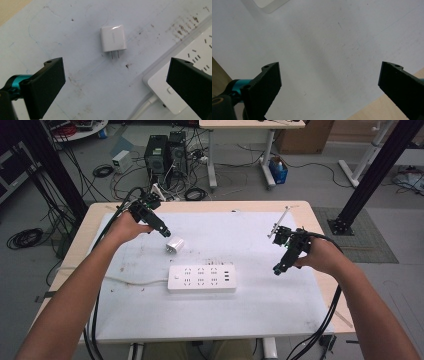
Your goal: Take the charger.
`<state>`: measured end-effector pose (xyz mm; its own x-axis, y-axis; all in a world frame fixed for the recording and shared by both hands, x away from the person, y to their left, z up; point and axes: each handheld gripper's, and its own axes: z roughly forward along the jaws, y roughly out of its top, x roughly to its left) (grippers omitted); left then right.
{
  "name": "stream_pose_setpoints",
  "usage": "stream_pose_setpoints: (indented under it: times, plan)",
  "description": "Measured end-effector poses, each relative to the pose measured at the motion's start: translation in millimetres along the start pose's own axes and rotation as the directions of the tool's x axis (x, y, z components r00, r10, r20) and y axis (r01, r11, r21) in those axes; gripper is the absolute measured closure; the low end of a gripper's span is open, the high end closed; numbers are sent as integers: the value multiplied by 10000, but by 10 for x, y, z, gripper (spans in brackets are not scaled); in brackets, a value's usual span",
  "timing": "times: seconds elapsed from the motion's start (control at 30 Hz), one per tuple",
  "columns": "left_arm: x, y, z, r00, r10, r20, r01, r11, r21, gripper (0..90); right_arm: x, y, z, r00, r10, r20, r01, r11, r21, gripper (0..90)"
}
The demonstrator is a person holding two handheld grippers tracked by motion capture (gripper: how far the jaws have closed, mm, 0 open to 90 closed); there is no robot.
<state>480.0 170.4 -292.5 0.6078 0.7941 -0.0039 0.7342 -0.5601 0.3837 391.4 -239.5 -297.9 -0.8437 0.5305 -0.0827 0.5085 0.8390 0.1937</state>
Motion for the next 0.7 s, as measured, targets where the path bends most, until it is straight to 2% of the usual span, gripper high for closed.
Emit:
stream_pose_setpoints:
  times: [0.13, 0.2, 0.37, 0.43, 0.47, 0.53, 0.57, 0.7]
  plan:
    - [-5, 43, 113, 9995, -188, -239, 186, 9998, -56, 20, -24, 19, 24, 9999, -126, -25, 126, 9999, -53, 41]
    - [-5, 51, 137, 9994, -233, -261, 231, 9997, -72, 21, -19, 26, 28, 10000, -10, -15, 10, 10000, 2, 41]
    - [35, 121, 366, 9983, -486, -311, 486, 9988, -22, 21, -19, 66, 83, 10000, -40, -88, 42, 9999, 144, 41]
    - [35, 121, 366, 9983, -486, -311, 486, 9988, -22, 21, -20, 69, 92, 9999, -40, -133, 42, 9999, 150, 41]
    - [63, 140, 509, 9965, -824, -139, 823, 9966, -82, 21, -21, 70, 107, 9998, -56, -186, 58, 9999, 104, 41]
    - [63, 140, 509, 9965, -824, -139, 823, 9966, -82, 21, -38, 66, 111, 9996, -204, -185, 206, 9997, 102, 41]
    - [73, 157, 650, 9952, -977, -96, 977, 9952, -7, 21, -40, 63, 112, 9998, -42, -216, 46, 9998, 181, 41]
    - [55, 172, 847, 9958, -872, -263, 876, 9960, 177, 21, -58, 56, 119, 9998, 15, -195, -12, 9999, 148, 41]
